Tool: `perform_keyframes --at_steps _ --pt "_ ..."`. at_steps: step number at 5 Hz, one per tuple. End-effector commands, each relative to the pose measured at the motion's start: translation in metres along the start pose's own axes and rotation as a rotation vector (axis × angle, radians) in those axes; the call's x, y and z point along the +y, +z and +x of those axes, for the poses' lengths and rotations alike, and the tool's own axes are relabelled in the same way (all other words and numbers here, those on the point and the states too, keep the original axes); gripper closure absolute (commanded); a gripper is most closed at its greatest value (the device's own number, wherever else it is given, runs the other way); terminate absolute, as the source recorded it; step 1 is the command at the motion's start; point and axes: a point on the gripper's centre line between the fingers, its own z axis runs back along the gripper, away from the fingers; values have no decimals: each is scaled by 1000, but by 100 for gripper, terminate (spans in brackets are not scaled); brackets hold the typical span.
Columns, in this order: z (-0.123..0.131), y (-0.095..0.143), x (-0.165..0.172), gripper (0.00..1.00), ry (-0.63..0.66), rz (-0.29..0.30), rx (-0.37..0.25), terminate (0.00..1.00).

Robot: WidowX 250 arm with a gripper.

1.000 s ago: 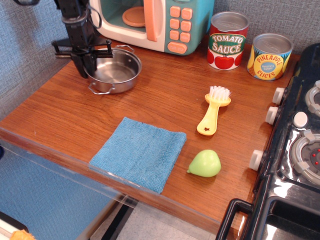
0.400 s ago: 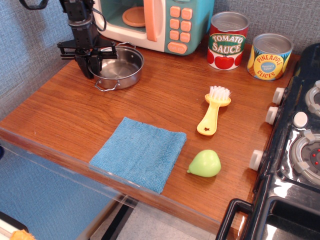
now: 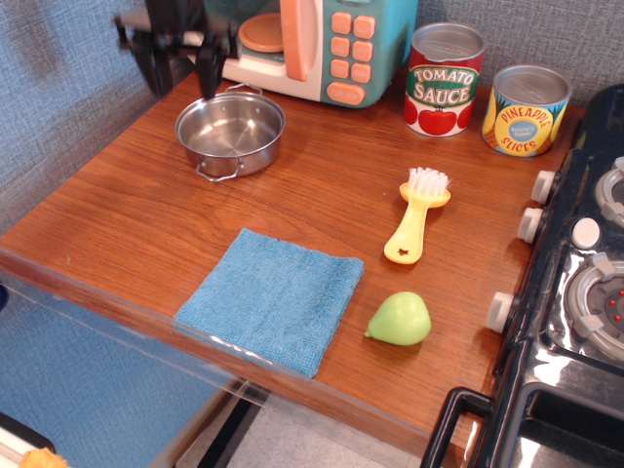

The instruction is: Place the pot in front of the microwave oven

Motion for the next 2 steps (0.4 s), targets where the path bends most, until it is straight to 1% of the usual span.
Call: perform_keyframes --at_steps 1,2 --pt "-55 47 -33 0 -207 -35 -28 0" --pt "-72 38 -51 0 -307 -36 -5 0"
